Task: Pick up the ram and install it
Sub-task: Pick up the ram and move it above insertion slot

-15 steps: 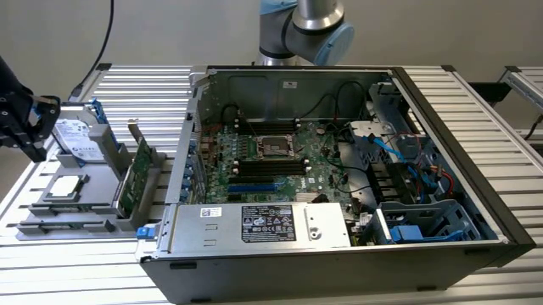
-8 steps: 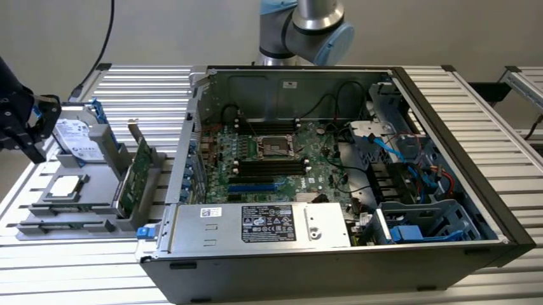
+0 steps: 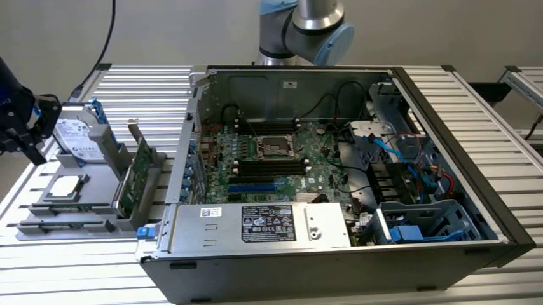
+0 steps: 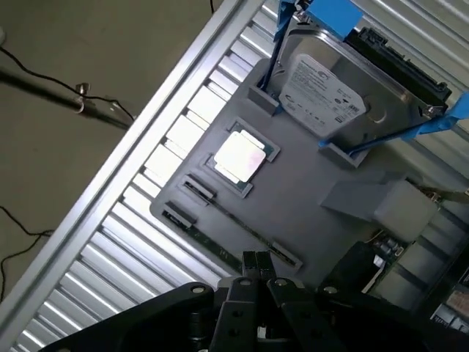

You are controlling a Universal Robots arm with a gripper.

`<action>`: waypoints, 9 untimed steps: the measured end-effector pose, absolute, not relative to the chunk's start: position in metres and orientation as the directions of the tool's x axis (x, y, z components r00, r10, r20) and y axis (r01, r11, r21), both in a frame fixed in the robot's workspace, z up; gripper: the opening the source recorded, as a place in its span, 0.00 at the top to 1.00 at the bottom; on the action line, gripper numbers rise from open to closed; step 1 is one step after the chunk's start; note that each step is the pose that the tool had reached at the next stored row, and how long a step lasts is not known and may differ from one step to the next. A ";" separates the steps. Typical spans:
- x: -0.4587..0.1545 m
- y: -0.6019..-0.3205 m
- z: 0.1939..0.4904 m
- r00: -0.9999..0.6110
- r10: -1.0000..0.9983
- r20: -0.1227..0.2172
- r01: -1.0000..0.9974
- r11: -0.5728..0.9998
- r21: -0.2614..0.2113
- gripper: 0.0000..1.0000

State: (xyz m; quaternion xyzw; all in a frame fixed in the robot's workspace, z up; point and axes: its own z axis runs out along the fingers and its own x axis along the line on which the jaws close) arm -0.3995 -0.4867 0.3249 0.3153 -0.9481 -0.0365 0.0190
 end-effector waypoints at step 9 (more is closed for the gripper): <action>-0.399 -0.487 0.322 -0.692 -0.722 0.013 -0.718 0.691 0.081 0.89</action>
